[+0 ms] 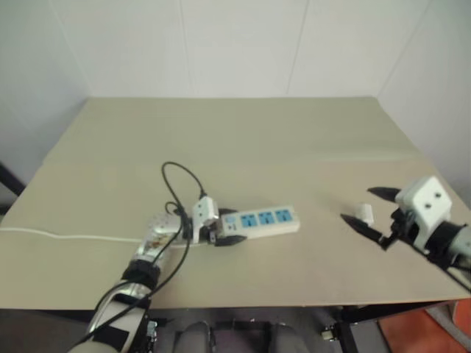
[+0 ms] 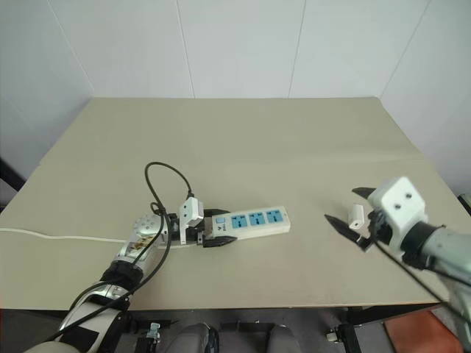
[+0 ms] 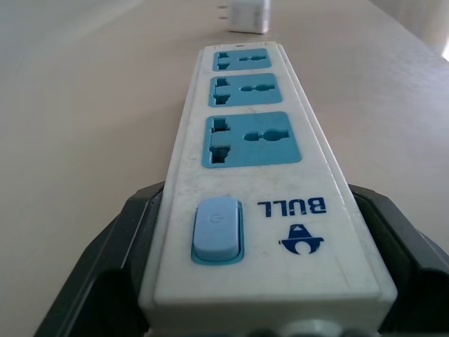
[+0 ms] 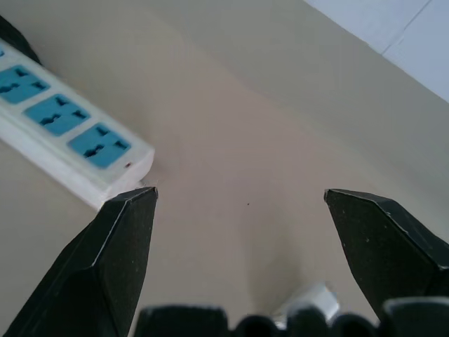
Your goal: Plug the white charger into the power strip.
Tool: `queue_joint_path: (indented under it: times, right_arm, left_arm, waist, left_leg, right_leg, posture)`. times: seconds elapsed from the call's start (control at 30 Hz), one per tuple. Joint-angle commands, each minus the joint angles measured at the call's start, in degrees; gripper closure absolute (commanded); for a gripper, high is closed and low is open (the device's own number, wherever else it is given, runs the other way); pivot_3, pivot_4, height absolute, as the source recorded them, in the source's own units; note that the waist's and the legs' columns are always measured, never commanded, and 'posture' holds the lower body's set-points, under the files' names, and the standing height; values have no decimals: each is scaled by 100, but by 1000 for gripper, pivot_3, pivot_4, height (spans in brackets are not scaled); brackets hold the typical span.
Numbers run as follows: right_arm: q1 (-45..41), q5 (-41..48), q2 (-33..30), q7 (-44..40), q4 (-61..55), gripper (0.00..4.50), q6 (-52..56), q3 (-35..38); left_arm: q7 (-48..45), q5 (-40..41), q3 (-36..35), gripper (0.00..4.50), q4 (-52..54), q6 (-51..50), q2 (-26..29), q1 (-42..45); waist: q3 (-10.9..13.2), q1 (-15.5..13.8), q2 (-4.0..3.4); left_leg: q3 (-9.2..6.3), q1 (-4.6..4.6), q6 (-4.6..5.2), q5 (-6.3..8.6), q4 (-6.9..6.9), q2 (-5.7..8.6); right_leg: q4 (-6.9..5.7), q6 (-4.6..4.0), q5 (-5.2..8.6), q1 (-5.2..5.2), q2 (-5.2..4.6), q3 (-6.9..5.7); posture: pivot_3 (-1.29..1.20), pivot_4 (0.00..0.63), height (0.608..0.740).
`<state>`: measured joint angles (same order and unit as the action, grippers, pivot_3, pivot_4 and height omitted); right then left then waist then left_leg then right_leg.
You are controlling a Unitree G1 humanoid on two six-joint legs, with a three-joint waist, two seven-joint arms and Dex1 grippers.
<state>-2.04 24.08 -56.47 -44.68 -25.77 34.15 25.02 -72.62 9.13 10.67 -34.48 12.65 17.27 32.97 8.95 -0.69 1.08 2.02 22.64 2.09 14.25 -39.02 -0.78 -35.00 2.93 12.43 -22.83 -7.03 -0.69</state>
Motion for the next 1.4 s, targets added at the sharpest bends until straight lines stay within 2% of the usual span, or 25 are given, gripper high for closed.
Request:
queue_joint_path:
  times: [0.03, 0.1, 0.2, 0.27, 0.33, 0.47, 0.57, 0.67, 0.83, 0.97, 1.17, 1.4]
  right_arm:
    - [-495, -286, -682, -1060, 909, 0, -1326, -82]
    - [-820, -864, -1324, -1835, 1831, 0, -2711, -511]
    - [-1689, -1397, -1810, -3117, 3394, 0, -4955, -1452]
    - [-2696, -1975, -1833, -3839, 4523, 0, -6479, -2287]
    - [-3578, -2431, -1648, -4185, 5459, 0, -7626, -2872]
    - [-5270, -3899, -1177, -4210, 7374, 0, -10010, -4134]
    - [-6087, -5282, -872, -3396, 8167, 0, -11096, -4803]
    - [-6582, -6334, -610, -2554, 8571, 0, -11523, -5301]
    - [-7037, -7898, -297, -799, 8728, 0, -11453, -6023]
    - [-7288, -8815, -143, 420, 8827, 0, -11346, -6597]
    - [-7573, -9927, 180, 2038, 9033, 0, -11056, -7519]
    - [-7728, -10691, 450, 3340, 9328, 0, -10825, -8368]
  left_arm:
    - [-232, -63, 154, 1153, 38, 111, 9, 179]
    - [-300, -138, 213, 1153, -120, 172, 18, 257]
    - [-267, -212, 239, 1153, -282, 254, -35, 320]
    - [-208, -239, 248, 1153, -336, 271, -93, 320]
    - [-158, -245, 246, 1153, -358, 252, -140, 325]
    - [-87, -265, 240, 1153, -278, 228, -201, 264]
    - [69, -275, 204, 1153, -194, 256, -236, 182]
    - [156, -289, 215, 1153, -90, 219, -240, 106]
    - [249, -300, 258, 1153, 117, 138, -229, -23]
    - [324, -298, 274, 1153, 250, 72, -227, -82]
    - [410, -304, 290, 1153, 379, 8, -199, -172]
    - [546, -302, 285, 1153, 640, -122, -136, -321]
  waist:
    - [0, -8, 1]
    - [0, -6, -3]
    - [0, 9, -2]
    - [1, 42, -3]
    - [3, 85, -3]
    - [5, 130, -7]
    - [5, 120, -9]
    - [6, 114, -11]
    - [5, 121, -15]
    - [6, 129, -23]
    - [4, 141, -30]
    - [2, 153, -37]
  left_leg:
    - [1, 3, 0, 0, 1, 0]
    - [13, 19, 1, 0, 1, 3]
    - [32, 25, 3, 1, 1, 3]
    - [40, 21, 6, 3, 0, 3]
    - [45, 20, 7, 3, -1, 3]
    - [51, 18, 4, 2, 0, 5]
    - [53, 21, 3, 1, 1, 6]
    - [58, 23, 0, 0, 2, 8]
    - [59, 23, -2, -1, 2, 8]
    - [61, 24, -2, -2, 3, 8]
    - [64, 23, -3, -2, 4, 9]
    - [65, 24, -3, -2, 6, 10]
  right_leg:
    - [2, 0, 0, -1, 1, -7]
    - [0, 0, 1, -19, 1, -5]
    - [6, 4, 2, -23, 0, -6]
    - [12, 6, 3, -21, 0, -3]
    - [13, 8, 3, -22, -1, 2]
    - [8, 8, 4, -24, -4, 6]
    - [7, 9, 4, -28, -9, 4]
    - [5, 9, 5, -33, -15, 6]
    - [0, 8, 5, -35, -16, 6]
    - [0, 7, 5, -37, -16, 6]
    - [-3, 7, 5, -39, -16, 8]
    - [-5, 7, 5, -42, -17, 9]
  posture:
    - [0, 150, 740]
    - [0, 150, 740]
    - [0, 150, 740]
    - [0, 150, 740]
    - [0, 150, 740]
    - [0, 150, 740]
    - [0, 150, 740]
    - [0, 150, 740]
    - [0, 150, 740]
    - [0, 150, 740]
    - [0, 150, 740]
    - [0, 150, 740]
